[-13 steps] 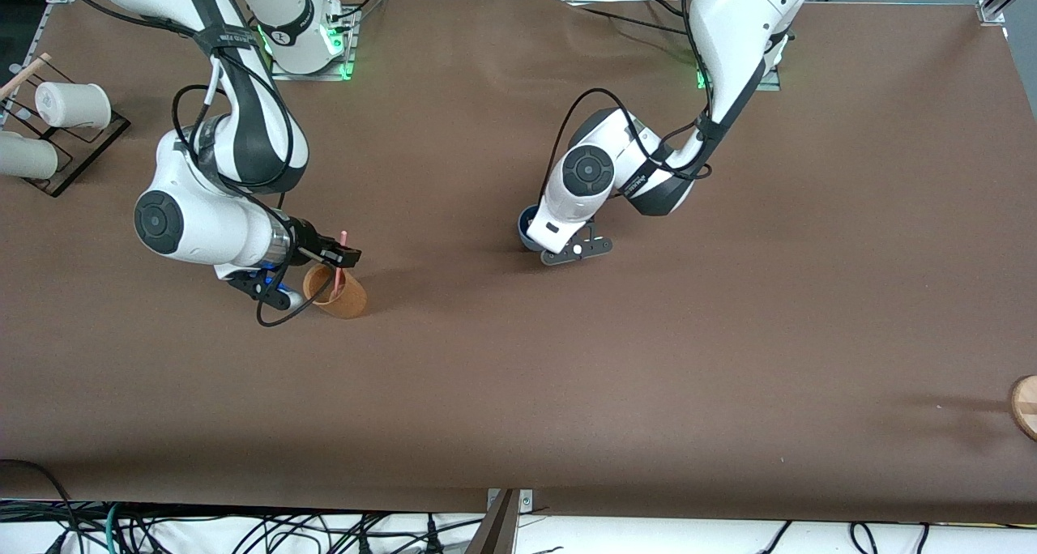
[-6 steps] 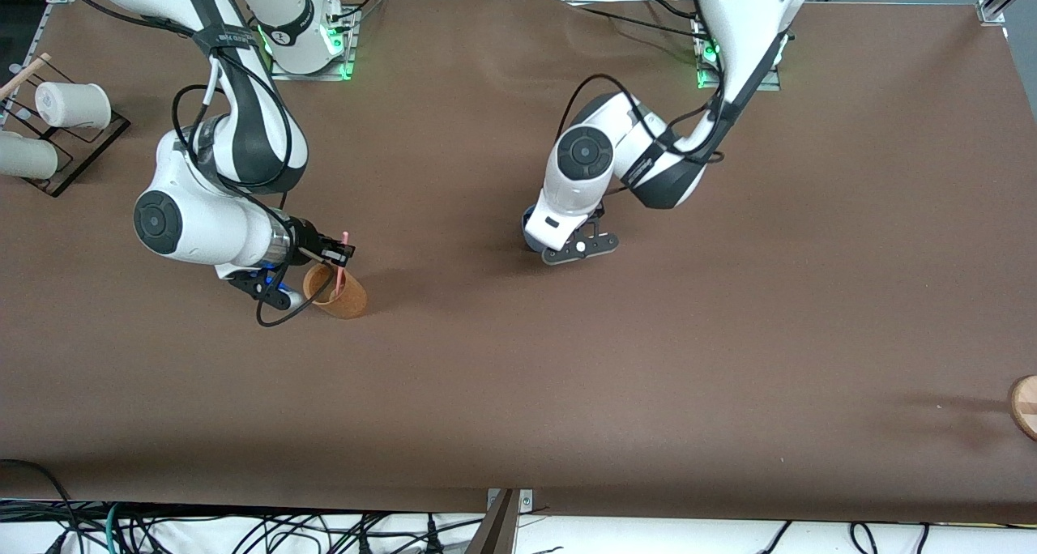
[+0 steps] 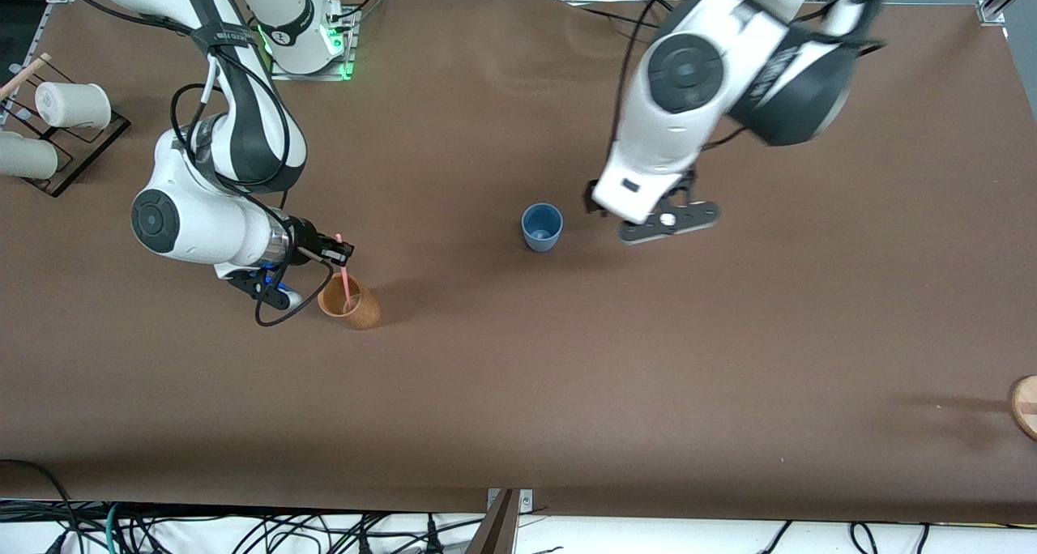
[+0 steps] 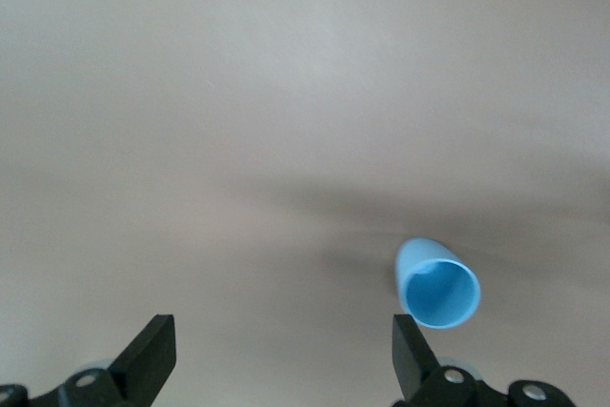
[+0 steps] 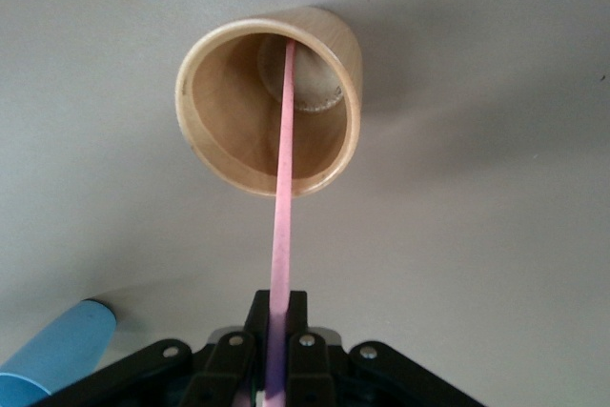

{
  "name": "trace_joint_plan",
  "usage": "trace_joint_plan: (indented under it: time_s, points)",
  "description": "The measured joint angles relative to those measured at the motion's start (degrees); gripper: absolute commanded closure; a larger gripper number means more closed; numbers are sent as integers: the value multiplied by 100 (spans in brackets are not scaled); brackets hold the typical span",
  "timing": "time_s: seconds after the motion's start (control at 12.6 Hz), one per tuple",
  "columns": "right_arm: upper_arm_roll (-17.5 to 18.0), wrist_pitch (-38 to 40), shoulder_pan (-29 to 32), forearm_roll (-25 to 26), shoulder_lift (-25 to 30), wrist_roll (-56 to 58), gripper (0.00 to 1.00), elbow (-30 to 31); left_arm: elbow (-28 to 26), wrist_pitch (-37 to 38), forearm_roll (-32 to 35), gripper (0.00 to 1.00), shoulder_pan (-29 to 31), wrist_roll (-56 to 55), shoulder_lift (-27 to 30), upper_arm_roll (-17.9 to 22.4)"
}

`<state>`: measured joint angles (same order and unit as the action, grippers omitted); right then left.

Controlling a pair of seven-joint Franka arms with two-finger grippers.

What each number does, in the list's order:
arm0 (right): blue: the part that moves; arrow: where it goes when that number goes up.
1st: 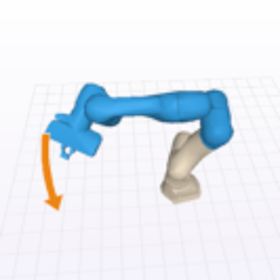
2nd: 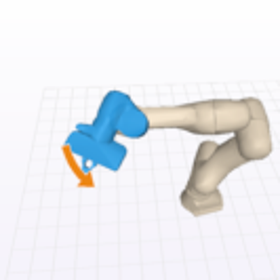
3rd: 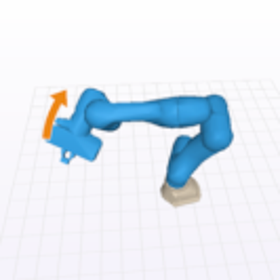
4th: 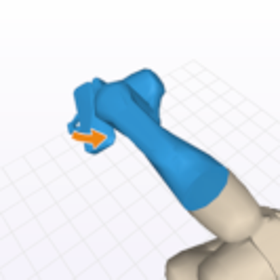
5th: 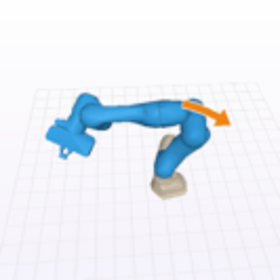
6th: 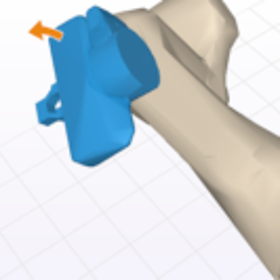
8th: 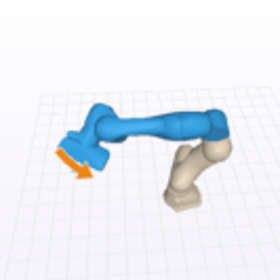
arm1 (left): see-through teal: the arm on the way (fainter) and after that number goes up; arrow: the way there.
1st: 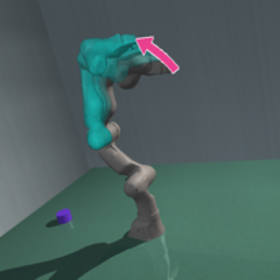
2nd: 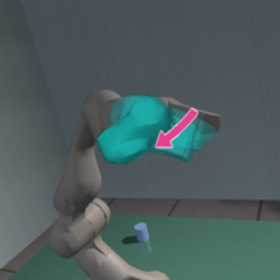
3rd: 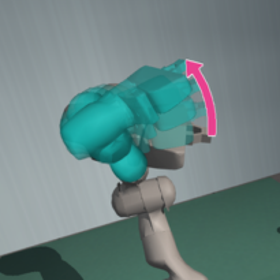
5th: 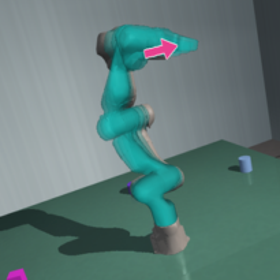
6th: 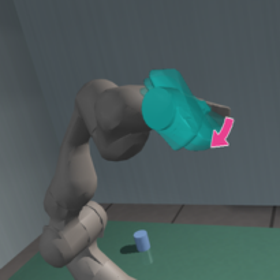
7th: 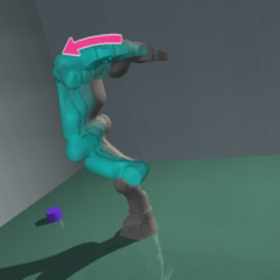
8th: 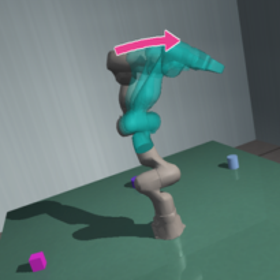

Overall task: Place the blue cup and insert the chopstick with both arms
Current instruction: 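Release the blue cup while the right gripper grasps the pink chopstick, then lift the chopstick with the right gripper while the left gripper withdraws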

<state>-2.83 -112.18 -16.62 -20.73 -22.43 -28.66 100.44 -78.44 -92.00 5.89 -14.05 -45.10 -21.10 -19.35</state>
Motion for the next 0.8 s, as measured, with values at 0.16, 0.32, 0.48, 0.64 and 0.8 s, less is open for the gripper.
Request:
trace_joint_plan:
  time_s: [0.16, 0.32, 0.48, 0.64, 0.8]
  points:
    - [-17, 225, 2, -8, 83, 1, 94, -88, 44, 168, 0, 0, 475, 1141, 306, 74]
    - [-42, 718, 24, -23, 173, 1, 94, -384, -129, 284, 0, 0, 714, 2305, 739, 486]
    - [-50, 1205, 53, -156, 302, -2, 94, -692, -662, 297, -33, 0, 864, 3515, 1278, 993]
    - [-50, 1531, 58, -321, 487, -64, 94, -815, -1318, -169, -189, 0, 1004, 4032, 1736, 1327]
    - [-50, 1696, 58, -404, 671, -137, 94, -843, -1894, -616, -274, 0, 1112, 4130, 2061, 1447]
